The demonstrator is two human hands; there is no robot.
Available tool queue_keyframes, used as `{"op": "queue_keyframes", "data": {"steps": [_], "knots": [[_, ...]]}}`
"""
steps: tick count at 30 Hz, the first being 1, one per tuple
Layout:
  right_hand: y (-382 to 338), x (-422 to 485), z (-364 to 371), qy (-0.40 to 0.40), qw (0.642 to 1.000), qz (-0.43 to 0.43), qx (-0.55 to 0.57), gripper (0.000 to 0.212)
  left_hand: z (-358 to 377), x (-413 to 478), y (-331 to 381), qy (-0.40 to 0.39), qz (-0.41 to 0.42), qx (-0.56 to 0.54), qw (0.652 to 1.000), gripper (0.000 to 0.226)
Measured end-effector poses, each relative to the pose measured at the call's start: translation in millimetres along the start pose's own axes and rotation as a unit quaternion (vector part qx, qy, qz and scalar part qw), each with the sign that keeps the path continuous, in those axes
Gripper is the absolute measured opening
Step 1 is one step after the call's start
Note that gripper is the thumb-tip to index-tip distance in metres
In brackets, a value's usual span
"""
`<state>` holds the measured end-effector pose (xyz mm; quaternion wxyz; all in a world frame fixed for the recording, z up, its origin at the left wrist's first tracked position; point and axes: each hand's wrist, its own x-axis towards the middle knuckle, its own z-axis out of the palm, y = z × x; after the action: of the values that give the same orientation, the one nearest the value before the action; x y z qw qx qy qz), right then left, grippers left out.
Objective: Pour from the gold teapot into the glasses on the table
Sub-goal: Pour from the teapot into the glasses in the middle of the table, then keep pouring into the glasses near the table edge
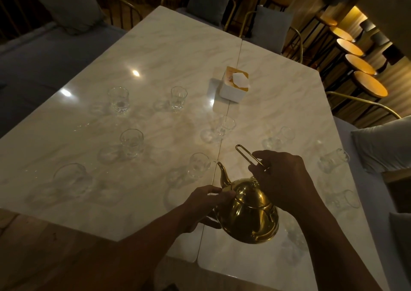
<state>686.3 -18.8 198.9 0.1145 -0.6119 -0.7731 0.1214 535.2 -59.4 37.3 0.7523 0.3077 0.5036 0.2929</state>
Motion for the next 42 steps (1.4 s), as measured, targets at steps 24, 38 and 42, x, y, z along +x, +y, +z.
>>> {"op": "queue_keyframes", "data": {"steps": [24, 38, 42], "knots": [[10, 6, -18, 0.121, 0.982, 0.117, 0.085, 0.034, -15, 32, 72, 0.032, 0.095, 0.041, 0.994, 0.072], [29, 80, -2, 0.133, 0.980, 0.126, 0.080, 0.036, -21, 124, 109, 0.048, 0.094, 0.023, 0.994, 0.092], [44, 100, 10, 0.107, 0.983, 0.124, 0.081, 0.038, -20, 147, 106, 0.060, 0.075, 0.006, 0.995, 0.064]]}}
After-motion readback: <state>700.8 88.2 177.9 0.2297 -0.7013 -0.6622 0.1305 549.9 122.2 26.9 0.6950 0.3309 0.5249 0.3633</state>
